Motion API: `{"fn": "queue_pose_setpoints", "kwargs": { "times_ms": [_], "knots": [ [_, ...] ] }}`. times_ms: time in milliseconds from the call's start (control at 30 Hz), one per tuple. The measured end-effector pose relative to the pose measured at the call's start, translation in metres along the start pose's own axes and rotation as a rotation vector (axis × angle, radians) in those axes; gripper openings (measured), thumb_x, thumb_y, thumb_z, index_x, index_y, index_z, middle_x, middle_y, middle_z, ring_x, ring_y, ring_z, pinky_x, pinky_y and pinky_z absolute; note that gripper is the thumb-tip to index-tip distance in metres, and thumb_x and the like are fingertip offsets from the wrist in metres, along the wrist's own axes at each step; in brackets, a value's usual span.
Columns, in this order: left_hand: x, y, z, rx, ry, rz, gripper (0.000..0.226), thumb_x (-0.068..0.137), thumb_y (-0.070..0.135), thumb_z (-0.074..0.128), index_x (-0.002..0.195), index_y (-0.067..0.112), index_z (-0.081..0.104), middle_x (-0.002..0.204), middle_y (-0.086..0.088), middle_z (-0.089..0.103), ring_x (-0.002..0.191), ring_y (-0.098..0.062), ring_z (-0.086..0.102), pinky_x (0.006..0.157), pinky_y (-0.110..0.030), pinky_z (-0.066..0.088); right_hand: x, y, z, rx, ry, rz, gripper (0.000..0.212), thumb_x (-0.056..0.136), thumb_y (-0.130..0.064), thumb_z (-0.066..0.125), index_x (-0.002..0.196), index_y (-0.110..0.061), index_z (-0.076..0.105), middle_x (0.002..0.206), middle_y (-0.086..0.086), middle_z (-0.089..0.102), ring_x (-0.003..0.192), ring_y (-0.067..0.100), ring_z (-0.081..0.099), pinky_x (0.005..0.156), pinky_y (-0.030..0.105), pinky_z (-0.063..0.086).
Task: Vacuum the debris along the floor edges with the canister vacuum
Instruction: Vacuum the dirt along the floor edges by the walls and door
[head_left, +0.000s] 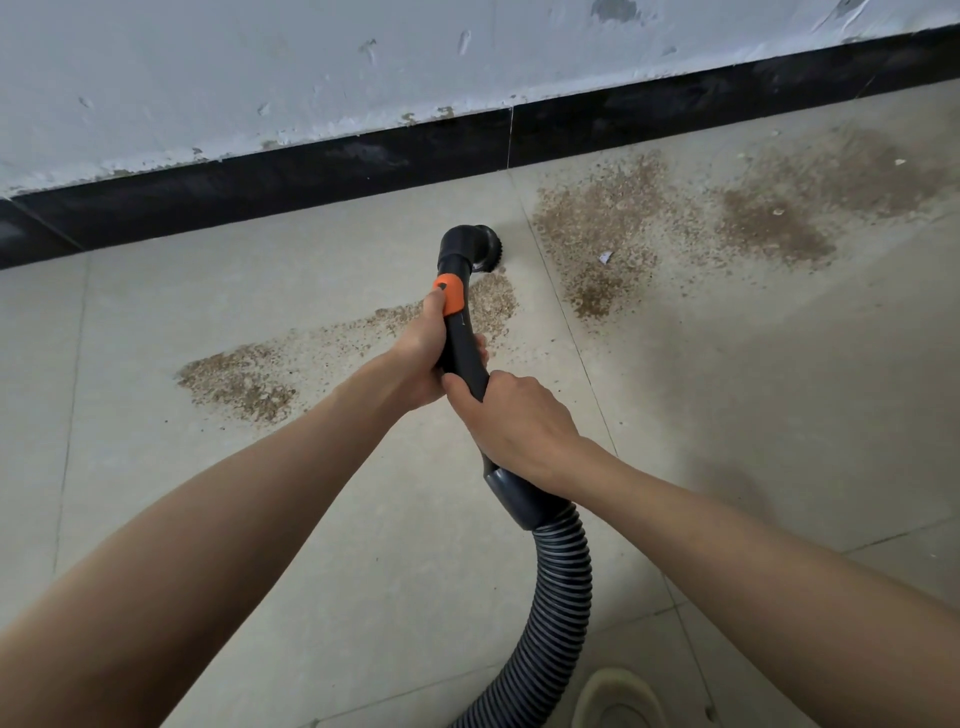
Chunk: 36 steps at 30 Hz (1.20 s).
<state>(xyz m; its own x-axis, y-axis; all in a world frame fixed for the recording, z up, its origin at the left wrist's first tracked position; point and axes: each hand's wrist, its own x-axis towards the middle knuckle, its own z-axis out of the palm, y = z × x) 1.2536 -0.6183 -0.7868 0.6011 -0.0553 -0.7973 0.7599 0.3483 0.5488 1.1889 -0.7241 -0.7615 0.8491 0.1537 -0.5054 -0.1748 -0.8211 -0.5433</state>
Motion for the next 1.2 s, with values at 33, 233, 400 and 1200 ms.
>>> {"fn": "queue_pose_setpoints", "kwargs": {
  "times_ms": [33,233,400,1200],
  "knots": [
    [0.0,0.0,-0.001,0.007,0.002,0.0,0.041,0.097,0.049,0.04,0.1,0.009,0.044,0.07,-0.01,0.051,0.057,-0.02,0.05,0.055,-0.03,0.048,-0.001,-0.001,0.0,0.003,-0.001,-0.001,0.051,0.098,-0.059,0.031,0.079,-0.014,0.046,0.073,0.002,0.055,0.063,0.02,0.052,0.057,0.032,0.039],
    [-0.006,-0.007,-0.004,0.026,-0.009,-0.008,0.04,0.096,0.048,0.04,0.101,0.009,0.042,0.07,-0.01,0.052,0.056,-0.022,0.051,0.053,-0.029,0.048,-0.014,-0.003,0.002,0.003,-0.012,0.019,0.049,0.098,-0.059,0.03,0.078,-0.016,0.043,0.074,0.002,0.055,0.064,0.019,0.052,0.057,0.032,0.039],
    [-0.016,-0.014,-0.003,0.034,-0.033,-0.029,0.043,0.097,0.05,0.039,0.098,0.008,0.044,0.071,-0.01,0.052,0.058,-0.022,0.051,0.058,-0.032,0.047,-0.028,-0.001,0.003,0.003,-0.012,0.047,0.05,0.098,-0.059,0.029,0.076,-0.017,0.043,0.074,0.001,0.055,0.063,0.017,0.051,0.056,0.031,0.039],
    [-0.048,-0.023,-0.007,0.112,-0.039,0.015,0.038,0.098,0.048,0.037,0.095,0.01,0.044,0.07,-0.011,0.051,0.059,-0.022,0.049,0.059,-0.032,0.046,-0.065,-0.015,0.012,0.065,0.018,0.106,0.052,0.098,-0.06,0.029,0.082,-0.014,0.048,0.077,0.002,0.056,0.072,0.024,0.056,0.061,0.033,0.041]
  ]
}}
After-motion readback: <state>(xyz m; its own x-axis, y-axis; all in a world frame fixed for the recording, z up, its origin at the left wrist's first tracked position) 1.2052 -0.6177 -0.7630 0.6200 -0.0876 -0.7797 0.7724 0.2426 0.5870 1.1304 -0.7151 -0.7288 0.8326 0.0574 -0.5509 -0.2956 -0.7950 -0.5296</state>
